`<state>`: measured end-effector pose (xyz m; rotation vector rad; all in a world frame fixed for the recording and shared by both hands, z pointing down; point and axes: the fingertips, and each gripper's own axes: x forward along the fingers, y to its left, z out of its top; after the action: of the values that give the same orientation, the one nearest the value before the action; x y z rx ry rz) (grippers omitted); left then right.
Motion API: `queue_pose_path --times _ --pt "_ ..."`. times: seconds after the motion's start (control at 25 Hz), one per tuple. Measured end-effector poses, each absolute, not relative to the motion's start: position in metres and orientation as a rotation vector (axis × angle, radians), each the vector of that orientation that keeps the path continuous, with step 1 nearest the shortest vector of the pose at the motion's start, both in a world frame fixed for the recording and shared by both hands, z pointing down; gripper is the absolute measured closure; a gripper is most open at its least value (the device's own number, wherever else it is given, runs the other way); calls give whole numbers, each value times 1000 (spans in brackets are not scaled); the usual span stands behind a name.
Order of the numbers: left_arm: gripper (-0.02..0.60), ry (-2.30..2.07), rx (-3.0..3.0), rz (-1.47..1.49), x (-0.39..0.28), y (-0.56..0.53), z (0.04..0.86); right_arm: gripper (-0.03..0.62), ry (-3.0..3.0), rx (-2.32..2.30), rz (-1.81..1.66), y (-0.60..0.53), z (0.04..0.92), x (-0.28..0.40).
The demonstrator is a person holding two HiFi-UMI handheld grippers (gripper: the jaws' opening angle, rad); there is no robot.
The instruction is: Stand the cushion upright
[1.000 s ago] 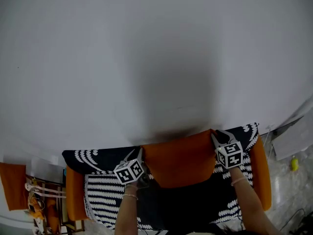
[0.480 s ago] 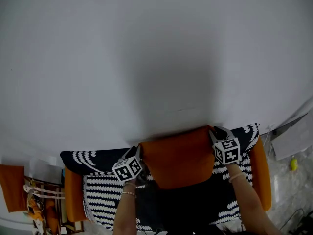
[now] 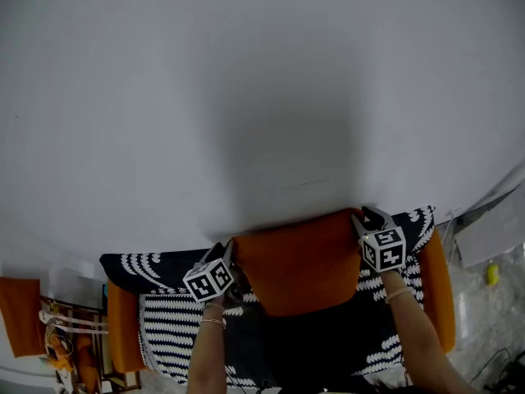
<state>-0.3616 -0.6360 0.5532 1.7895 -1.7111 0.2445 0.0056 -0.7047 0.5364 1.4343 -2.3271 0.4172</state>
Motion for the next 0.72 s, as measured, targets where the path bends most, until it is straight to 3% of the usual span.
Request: queue_pose_path --times 0.72 --pt "405 -1739 1883 210 -342 -591 502 448 -2406 1481 323 -665 479 19"
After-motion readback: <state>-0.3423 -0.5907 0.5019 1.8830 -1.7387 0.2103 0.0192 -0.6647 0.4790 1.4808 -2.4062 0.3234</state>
